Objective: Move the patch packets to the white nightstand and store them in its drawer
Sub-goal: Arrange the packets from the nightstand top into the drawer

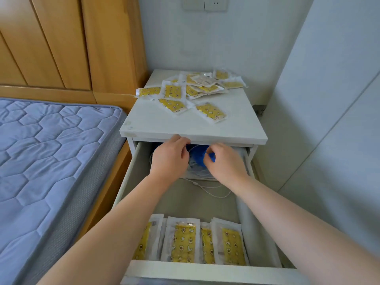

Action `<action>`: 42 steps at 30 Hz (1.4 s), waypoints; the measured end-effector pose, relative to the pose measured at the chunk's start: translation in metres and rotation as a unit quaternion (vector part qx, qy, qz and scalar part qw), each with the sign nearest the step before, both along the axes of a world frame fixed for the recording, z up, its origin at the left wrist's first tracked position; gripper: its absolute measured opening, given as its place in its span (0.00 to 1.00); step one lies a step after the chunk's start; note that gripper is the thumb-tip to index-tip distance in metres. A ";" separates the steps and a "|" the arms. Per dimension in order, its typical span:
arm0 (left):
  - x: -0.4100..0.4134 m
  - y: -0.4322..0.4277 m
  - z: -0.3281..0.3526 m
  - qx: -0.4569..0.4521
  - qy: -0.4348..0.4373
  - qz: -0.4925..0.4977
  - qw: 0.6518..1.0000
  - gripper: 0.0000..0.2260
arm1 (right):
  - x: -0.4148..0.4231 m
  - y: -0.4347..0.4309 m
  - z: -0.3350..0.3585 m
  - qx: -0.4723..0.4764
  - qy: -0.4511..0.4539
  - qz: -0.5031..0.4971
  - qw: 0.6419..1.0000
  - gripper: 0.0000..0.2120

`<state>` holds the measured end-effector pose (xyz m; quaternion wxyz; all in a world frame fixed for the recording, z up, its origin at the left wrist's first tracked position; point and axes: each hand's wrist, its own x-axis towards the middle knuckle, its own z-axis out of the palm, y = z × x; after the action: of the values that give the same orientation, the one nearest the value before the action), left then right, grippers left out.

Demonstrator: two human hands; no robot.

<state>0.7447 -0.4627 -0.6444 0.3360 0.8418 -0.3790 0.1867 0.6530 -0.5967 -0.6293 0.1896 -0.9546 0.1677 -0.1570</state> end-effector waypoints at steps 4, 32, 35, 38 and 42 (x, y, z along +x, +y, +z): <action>0.016 -0.011 0.031 0.041 -0.023 0.014 0.999 0.15 | 0.006 -0.020 0.027 -0.041 -0.034 0.011 0.999 0.10; 0.117 -0.055 0.045 0.099 0.121 0.047 0.987 0.22 | 0.090 -0.084 0.026 -0.030 0.076 -0.113 0.990 0.34; 0.116 -0.051 0.045 0.034 0.152 0.098 0.983 0.23 | 0.091 -0.083 0.028 -0.025 0.088 -0.125 0.988 0.34; 0.124 -0.052 0.043 0.082 0.175 0.178 0.965 0.24 | 0.091 -0.081 0.029 -0.040 0.110 -0.129 0.985 0.35; 0.137 -0.055 0.043 0.170 0.195 0.253 0.932 0.25 | 0.090 -0.082 0.027 -0.044 0.096 -0.137 0.985 0.32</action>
<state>0.8819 -0.5175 -0.6016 0.1971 0.9741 -0.1061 0.0303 0.7426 -0.6787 -0.6026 0.1069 -0.9406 0.3074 -0.0970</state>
